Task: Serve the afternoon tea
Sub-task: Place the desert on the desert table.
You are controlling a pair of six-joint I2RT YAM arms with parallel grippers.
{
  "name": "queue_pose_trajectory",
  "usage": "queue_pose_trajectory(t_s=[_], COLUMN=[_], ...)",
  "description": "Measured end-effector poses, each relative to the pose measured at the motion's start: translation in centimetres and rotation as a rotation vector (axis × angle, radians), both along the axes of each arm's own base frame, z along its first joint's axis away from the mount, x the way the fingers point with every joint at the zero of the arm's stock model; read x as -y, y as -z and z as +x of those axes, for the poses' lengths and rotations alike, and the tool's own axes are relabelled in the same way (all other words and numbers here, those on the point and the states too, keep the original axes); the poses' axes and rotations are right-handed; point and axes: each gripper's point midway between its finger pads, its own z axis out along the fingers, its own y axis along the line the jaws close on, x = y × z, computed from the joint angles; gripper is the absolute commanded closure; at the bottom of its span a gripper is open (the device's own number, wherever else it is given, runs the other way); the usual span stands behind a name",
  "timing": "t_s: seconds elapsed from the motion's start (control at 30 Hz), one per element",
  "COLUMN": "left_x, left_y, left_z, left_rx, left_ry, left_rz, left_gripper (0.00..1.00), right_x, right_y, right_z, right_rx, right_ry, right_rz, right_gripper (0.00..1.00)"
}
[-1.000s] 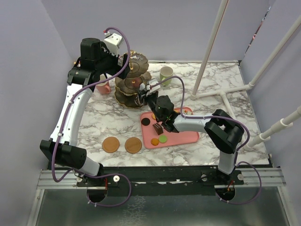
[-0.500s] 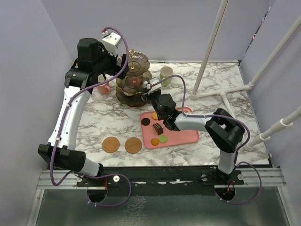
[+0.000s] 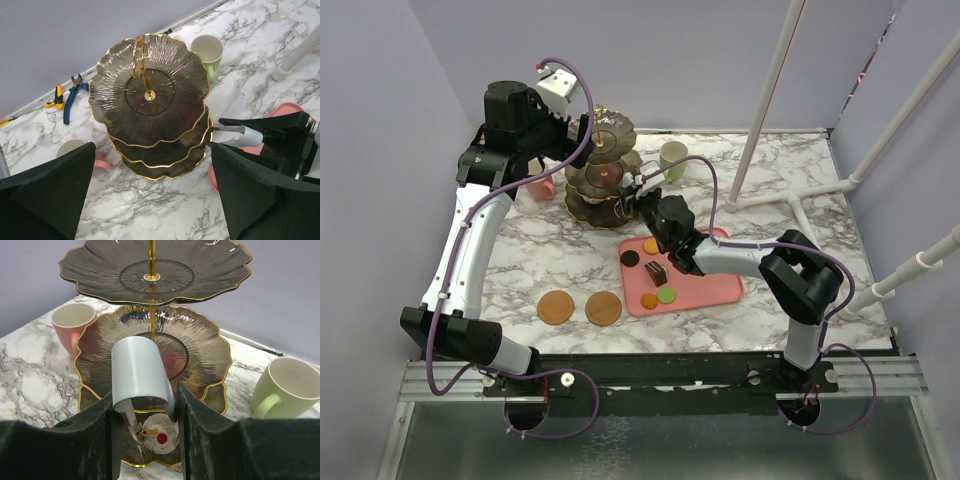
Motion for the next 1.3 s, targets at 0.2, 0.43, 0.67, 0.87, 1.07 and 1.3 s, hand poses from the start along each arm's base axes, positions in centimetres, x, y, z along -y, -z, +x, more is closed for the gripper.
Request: queue_pose_trajectory(t_s=[0.2,0.43,0.67,0.87,1.07,1.3], left_x=[0.0,0.0,0.0,0.0,0.0,0.0], left_y=[0.1,0.1,0.1,0.1,0.1,0.1], left_z=[0.0,0.0,0.0,0.0,0.0,0.0], left_rx=[0.000,0.000,0.000,0.000,0.000,0.000], left_ry=[0.001,0.002,0.002,0.002,0.002,0.002], left_rz=[0.004,0.004,0.004,0.004,0.004,0.004], left_gripper=[0.01,0.01,0.01,0.01,0.01,0.01], right_x=[0.1,0.2,0.7,1.7,4.0,6.1], right_y=[0.0,0.4,0.0,-2.1,-4.8,-4.5], right_z=[0.1,-0.1,-0.6,-1.7,-4.4,-9.4], right_rx=[-0.006,-0.018,-0.020,-0.004,0.005,-0.046], right_ry=[0.010,0.010,0.009,-0.006,-0.025,-0.077], right_rz=[0.010,0.012,0.022,0.056,0.091,0.071], right_gripper=[0.54,0.49,0.58,0.59,0.58,0.56])
